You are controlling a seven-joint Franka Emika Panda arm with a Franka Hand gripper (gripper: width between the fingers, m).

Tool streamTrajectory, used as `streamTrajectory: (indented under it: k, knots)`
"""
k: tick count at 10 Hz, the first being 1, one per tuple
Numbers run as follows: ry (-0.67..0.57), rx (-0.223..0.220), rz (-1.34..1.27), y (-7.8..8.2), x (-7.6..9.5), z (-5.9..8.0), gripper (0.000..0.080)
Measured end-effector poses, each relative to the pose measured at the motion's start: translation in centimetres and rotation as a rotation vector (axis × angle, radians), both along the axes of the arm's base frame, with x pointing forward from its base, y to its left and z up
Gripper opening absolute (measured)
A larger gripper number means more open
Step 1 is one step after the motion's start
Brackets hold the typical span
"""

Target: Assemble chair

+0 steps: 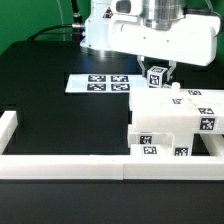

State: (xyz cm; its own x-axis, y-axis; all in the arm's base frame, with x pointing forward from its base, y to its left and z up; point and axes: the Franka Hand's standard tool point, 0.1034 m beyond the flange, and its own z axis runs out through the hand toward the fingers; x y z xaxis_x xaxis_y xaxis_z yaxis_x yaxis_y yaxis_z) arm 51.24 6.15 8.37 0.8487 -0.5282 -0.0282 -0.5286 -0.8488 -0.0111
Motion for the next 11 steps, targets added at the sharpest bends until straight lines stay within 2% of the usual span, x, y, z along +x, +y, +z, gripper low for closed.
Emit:
streamTrajectory:
  k: [1, 3, 4, 8, 9, 11]
  knots:
    - [0.015, 0.017, 0.006, -0.6, 1.2, 1.3, 0.0282]
    - [0.025, 0.043, 0.009, -1.2, 4.8, 3.8, 0.0284]
    - [0.023, 0.042, 0.015, -2.2, 6.4, 4.3, 0.0284]
    - [0.026, 0.038, 0.012, -2.5, 6.6, 4.0, 0.0284]
    - [0.031, 0.046, 0.011, -2.7, 7.6, 4.8, 0.0284]
    - [0.015, 0.039, 0.002, -3.1, 11.3, 6.2, 0.0284]
